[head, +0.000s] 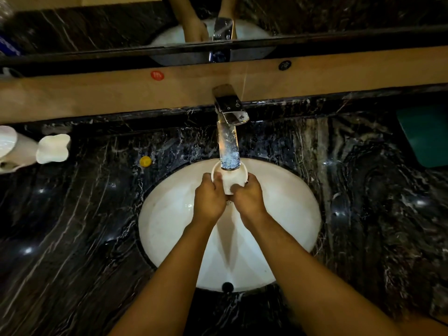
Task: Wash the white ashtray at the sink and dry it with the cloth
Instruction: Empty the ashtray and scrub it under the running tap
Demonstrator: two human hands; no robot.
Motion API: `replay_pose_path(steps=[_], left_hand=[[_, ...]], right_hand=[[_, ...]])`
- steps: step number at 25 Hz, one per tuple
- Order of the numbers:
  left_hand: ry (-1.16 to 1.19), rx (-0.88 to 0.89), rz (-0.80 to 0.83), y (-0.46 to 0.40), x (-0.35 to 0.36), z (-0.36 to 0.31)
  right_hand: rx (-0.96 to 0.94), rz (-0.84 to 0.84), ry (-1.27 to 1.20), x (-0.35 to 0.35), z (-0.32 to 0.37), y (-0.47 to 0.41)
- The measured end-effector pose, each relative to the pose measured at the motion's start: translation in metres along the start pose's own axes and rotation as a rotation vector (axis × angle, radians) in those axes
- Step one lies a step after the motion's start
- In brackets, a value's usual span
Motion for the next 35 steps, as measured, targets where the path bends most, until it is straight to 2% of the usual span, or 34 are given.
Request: replay_pose_path(steps=[5, 7, 10, 12, 15, 18, 21, 22, 24, 26, 27, 30, 32, 35], left_hand=[[-0.072, -0.022, -0.061, -0.004, -0.013, 0.004], [-0.076, 0.042, -0.005, -0.006, -0.016, 0.003], [-0.103, 0.121, 0.098, -0.009, -0.017, 0.003], [-0.076, 0.100, 0.173, -0.013, -0.017, 0.005], [-0.026, 0.067, 0.295, -0.013, -0.014, 0.004], [0.101, 0.025, 0.390, -0.009, -0.002, 0.003], [0.313, -0.063, 0.452, -0.001, 0.012, 0.007], [0.374, -0.080, 0.417, 0.003, 0.012, 0.008], [0.409, -0.093, 0.233, 0.005, 0.006, 0.010], [0.440, -0.198, 0.061, -0.001, 0.005, 0.023], [0.480, -0.272, 0.039, -0.003, 0.007, 0.030], [0.542, -0.336, 0.088, -0.001, 0.011, 0.024], [0.496, -0.286, 0.126, 0.000, 0.013, 0.017], [0.475, -0.204, 0.267, 0.005, 0.024, 0.014]], right_hand=[[0.095, 0.186, -0.128, 0.017, -0.001, 0.005], [0.107, 0.270, -0.047, 0.018, 0.004, 0.009], [-0.005, 0.176, 0.350, 0.006, 0.016, 0.003], [-0.051, 0.183, 0.487, 0.004, 0.024, 0.002], [-0.056, 0.225, 0.508, 0.000, 0.030, 0.002], [-0.096, 0.120, 0.509, -0.006, 0.029, 0.000], [-0.056, 0.050, 0.374, -0.010, 0.025, -0.002], [-0.043, 0.061, 0.359, -0.010, 0.025, -0.002], [-0.030, 0.161, 0.371, -0.002, 0.020, 0.000], [0.022, 0.283, 0.318, 0.009, 0.011, 0.008], [0.051, 0.310, 0.273, 0.013, 0.006, 0.010], [0.059, 0.199, 0.195, 0.007, 0.002, 0.009], [0.024, 0.096, 0.245, -0.002, 0.001, 0.007], [0.026, -0.051, 0.315, -0.016, 0.002, -0.001]])
Point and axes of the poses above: each hand's wrist, its own y-axis away from the middle knuckle, its own x-axis out of the palm, z = x × y, the point moved 7 cm from there along -y, towards the middle knuckle, and after that the axes turned 12 degrees about -y, right-handed, at the moved point
